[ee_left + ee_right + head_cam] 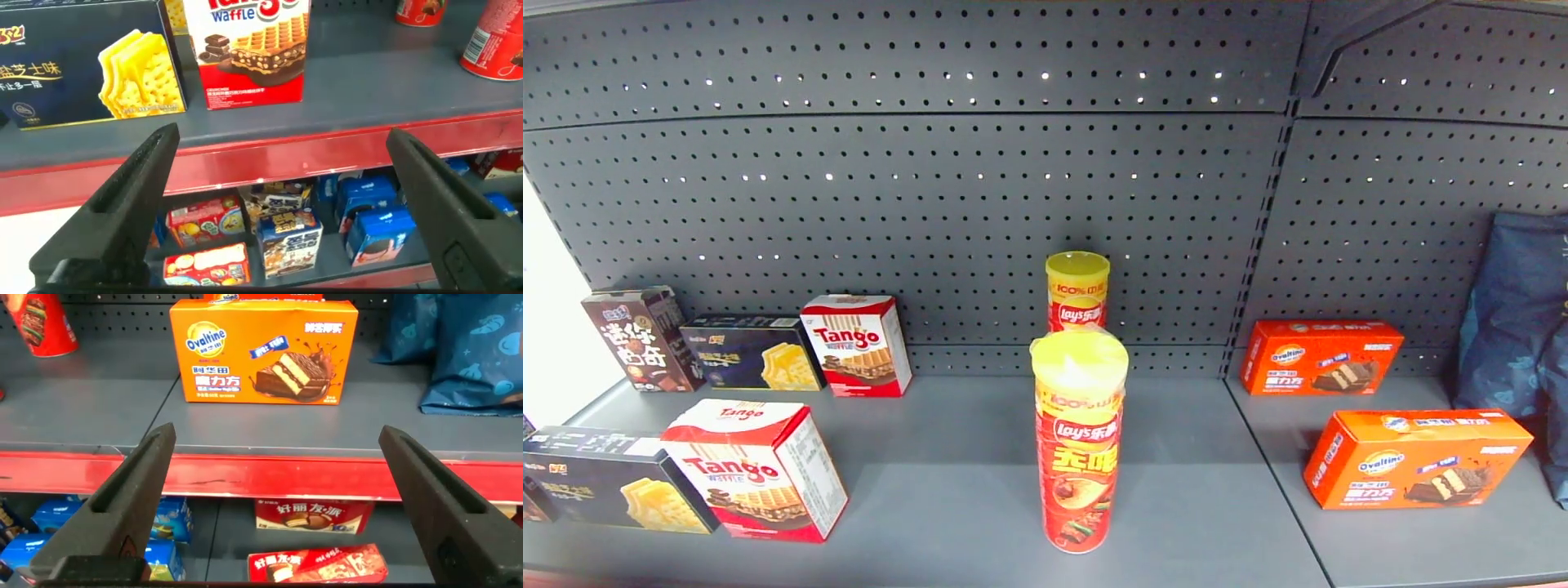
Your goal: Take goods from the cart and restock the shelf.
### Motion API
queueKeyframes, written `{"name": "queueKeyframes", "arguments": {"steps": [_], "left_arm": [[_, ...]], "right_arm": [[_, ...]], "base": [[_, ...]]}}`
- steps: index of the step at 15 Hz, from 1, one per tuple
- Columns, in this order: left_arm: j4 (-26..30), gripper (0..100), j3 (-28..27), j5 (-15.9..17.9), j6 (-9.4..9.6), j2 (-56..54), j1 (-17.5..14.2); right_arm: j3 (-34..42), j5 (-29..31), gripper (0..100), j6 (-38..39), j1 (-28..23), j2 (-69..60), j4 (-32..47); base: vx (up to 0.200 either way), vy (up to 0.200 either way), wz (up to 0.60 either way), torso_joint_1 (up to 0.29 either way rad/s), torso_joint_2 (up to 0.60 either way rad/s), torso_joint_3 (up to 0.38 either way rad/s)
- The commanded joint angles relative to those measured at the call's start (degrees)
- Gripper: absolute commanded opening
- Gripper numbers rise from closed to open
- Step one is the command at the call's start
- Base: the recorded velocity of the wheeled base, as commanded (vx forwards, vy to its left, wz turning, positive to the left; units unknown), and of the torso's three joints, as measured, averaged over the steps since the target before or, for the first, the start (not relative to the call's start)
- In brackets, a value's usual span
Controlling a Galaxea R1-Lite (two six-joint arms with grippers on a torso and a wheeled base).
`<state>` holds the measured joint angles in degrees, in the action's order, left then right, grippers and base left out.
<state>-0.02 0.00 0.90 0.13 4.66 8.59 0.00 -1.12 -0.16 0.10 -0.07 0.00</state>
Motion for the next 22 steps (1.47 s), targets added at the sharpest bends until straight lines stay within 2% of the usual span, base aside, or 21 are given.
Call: {"name": "queueKeyframes", "arguments": {"steps": [1, 5, 8, 14, 15, 17, 19, 22], "left_arm": [[-0.1, 100, 0.0, 0.0, 0.04, 0.3, 0.0], [-0.1, 100, 0.0, 0.3, 0.04, 0.3, 0.0], [-0.1, 100, 0.0, 2.7, 0.22, 0.3, 0.0], [-0.1, 100, 0.0, 2.5, 0.13, 0.3, 0.0], [0.0, 100, 0.0, 2.6, 0.22, 0.4, -1.0], [-0.1, 100, 0.0, 2.8, 0.22, -0.5, -10.5], [-0.1, 100, 0.0, 2.4, 0.31, -4.5, -8.7], [0.0, 100, 0.0, 2.3, 0.04, -4.7, -8.6]], "right_arm": [[0.0, 0.0, 100, 0.0, 0.0, 0.1, 0.0], [0.0, 0.0, 100, 0.0, 0.1, 0.1, -0.3], [0.0, 0.0, 100, 0.0, 0.1, 0.1, -0.2], [0.0, -0.1, 100, -0.2, 0.1, 0.1, -0.2], [0.0, -0.2, 100, -0.2, 0.1, 0.1, -0.1], [0.0, -0.3, 100, -0.2, 0.1, 0.1, -0.1], [0.0, -0.2, 100, -0.2, 0.1, 0.1, -0.1], [0.0, -0.2, 100, -0.2, 0.1, 0.1, -0.1]], "base": [[0.000, 0.000, 0.00, 0.000, 0.00, 0.000], [0.000, 0.000, 0.00, 0.000, 0.00, 0.000], [0.000, 0.000, 0.00, 0.000, 0.00, 0.000], [0.000, 0.000, 0.00, 0.000, 0.00, 0.000], [0.000, 0.000, 0.00, 0.000, 0.00, 0.000], [0.000, 0.000, 0.00, 0.000, 0.00, 0.000], [0.000, 0.000, 0.00, 0.000, 0.00, 0.000], [0.000, 0.000, 0.00, 0.000, 0.00, 0.000]]}}
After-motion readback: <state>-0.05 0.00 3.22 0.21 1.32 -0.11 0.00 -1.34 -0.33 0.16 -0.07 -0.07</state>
